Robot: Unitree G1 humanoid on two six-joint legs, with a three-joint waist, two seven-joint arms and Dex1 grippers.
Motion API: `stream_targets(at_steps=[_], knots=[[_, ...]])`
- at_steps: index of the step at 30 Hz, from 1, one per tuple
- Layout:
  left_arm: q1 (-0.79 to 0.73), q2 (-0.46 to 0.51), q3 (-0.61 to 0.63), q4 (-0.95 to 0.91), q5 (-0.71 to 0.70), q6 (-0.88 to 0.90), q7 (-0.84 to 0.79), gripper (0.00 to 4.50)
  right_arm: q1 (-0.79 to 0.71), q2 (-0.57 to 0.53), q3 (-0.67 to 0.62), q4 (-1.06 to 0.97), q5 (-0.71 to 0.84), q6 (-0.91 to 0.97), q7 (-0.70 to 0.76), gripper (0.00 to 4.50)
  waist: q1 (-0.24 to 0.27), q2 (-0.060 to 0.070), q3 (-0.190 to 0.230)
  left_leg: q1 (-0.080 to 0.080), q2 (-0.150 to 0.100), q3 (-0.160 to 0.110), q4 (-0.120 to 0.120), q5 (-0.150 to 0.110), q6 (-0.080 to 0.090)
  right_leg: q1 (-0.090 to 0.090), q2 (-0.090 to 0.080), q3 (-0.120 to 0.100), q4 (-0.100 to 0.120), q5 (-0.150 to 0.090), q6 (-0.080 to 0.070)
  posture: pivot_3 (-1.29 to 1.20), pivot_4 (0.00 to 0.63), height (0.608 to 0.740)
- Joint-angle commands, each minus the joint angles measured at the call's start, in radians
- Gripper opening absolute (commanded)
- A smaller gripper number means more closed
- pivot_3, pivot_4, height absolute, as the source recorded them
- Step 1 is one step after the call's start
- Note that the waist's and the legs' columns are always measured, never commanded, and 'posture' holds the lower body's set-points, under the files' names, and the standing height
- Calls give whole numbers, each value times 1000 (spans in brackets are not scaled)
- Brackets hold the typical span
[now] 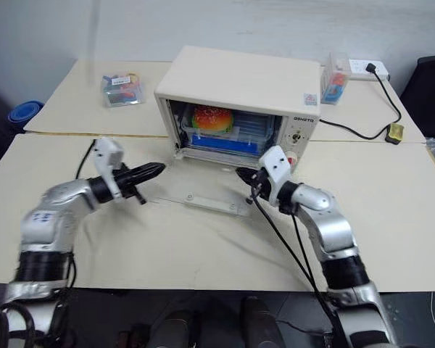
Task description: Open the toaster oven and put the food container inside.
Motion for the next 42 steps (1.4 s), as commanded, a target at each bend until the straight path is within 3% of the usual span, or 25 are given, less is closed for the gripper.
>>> stream_targets(at_steps=[1,3,8,13,14,19,24,26,34,38,40,42], knots=[[94,94,100,-79,-66,-135,-214,576,61,-114,-87,-51,33,-28,91,0,1,0,0,1,0,0,0,0,0,1,0,0,0,0,0,0,150,740],[155,134,131,-59,-75,-222,-329,1186,99,-189,-92,1,-1,-114,159,0,1,0,0,8,0,0,-3,-1,1,10,0,-1,-5,0,-1,0,150,740],[240,252,127,-58,-76,-269,-521,2823,159,-288,-60,254,-95,-413,304,0,2,0,0,8,-1,0,-6,0,2,10,-1,-2,-8,0,-1,0,150,740],[225,226,108,-117,-98,-316,-546,4353,158,-223,-30,421,-109,-592,361,0,0,0,0,8,-1,1,-6,0,3,10,-1,-1,-7,0,-1,0,150,740],[229,219,105,-122,-104,-307,-542,4467,155,-202,-23,431,-108,-614,359,0,-2,0,0,9,0,1,-6,0,3,10,-1,-1,-7,0,0,0,150,740],[255,191,128,-139,-165,-211,-485,4467,151,-116,-8,403,-95,-649,343,0,-23,0,0,9,2,1,-7,-1,3,9,2,0,-5,0,0,0,150,740],[231,142,228,-138,-286,-86,-319,4467,138,-10,-44,277,13,-680,324,0,-24,0,0,8,2,0,-6,-1,3,8,1,0,-4,0,0,0,150,740],[229,112,266,-126,-267,-115,-249,4467,135,8,-61,249,33,-684,310,0,-22,1,0,8,1,0,-6,-1,2,7,0,0,-4,0,0,0,150,740],[264,70,312,-156,-271,-116,-151,4467,26,107,-164,130,226,-504,144,0,-14,1,0,7,0,-1,-6,0,2,7,-1,-1,-5,0,0,0,150,740],[268,76,294,-96,-151,-235,-129,4467,-48,95,-221,114,354,-341,112,0,-9,1,0,7,0,-1,-6,0,2,7,-1,-1,-5,0,0,0,150,740],[332,135,270,-70,-29,-337,-168,4500,-42,4,-200,107,319,-301,201,369,-6,1,0,7,0,-1,-7,0,2,7,-1,-2,-6,0,0,0,150,740],[389,179,278,-66,-14,-366,-231,4500,-35,-71,-197,96,309,-288,280,848,-4,1,0,7,0,0,-10,0,2,7,-2,-1,-9,0,-1,0,150,740]])
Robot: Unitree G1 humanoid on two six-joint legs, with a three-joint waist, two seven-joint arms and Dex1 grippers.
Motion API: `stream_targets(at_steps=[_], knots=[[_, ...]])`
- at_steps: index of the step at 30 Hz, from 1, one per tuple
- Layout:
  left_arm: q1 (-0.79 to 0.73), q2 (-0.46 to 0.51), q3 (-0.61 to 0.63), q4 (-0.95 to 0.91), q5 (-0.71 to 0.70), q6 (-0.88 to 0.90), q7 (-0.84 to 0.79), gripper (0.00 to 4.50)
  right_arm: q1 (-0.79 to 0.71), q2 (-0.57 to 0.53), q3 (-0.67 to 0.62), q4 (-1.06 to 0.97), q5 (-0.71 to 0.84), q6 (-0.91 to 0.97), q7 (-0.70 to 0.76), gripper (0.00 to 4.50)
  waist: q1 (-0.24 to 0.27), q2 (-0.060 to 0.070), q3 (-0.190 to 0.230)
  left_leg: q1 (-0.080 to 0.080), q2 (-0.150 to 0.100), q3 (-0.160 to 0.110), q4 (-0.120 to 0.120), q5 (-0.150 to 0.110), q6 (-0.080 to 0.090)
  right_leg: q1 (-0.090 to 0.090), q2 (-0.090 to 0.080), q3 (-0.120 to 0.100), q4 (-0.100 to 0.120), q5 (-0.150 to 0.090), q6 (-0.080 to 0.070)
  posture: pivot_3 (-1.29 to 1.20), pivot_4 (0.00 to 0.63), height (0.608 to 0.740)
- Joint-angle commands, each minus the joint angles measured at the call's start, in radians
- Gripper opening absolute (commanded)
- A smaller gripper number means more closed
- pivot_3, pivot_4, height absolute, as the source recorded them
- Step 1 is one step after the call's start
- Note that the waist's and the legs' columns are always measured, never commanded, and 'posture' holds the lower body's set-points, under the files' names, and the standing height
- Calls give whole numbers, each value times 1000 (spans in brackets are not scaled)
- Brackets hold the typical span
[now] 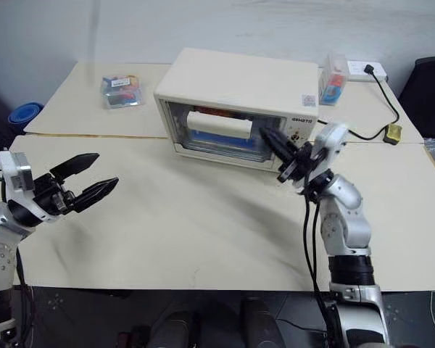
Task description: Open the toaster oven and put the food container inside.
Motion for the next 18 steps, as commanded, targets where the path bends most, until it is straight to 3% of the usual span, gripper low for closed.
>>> stream_targets(at_steps=[1,6,11,18], knots=[[74,58,24,7,46,-79,-88,4500,22,-101,-11,-38,-7,11,129,1158,4,0,0,0,0,0,-1,0,0,0,0,0,-1,0,0,0,150,740],[182,80,38,38,118,-168,-108,4500,138,-223,22,-21,-72,-79,351,2804,6,0,0,-1,0,0,-1,-1,2,1,-1,0,-4,0,0,0,150,740],[232,70,67,57,134,-222,-83,4500,243,-252,5,20,-106,-135,406,4359,7,0,0,-1,0,0,1,-1,3,1,-1,0,-3,0,0,0,150,740],[315,-8,67,-4,168,-297,5,4500,385,-258,-33,23,-123,-213,415,4439,6,0,0,1,0,1,1,-1,3,2,-2,0,-1,0,0,0,150,740]])
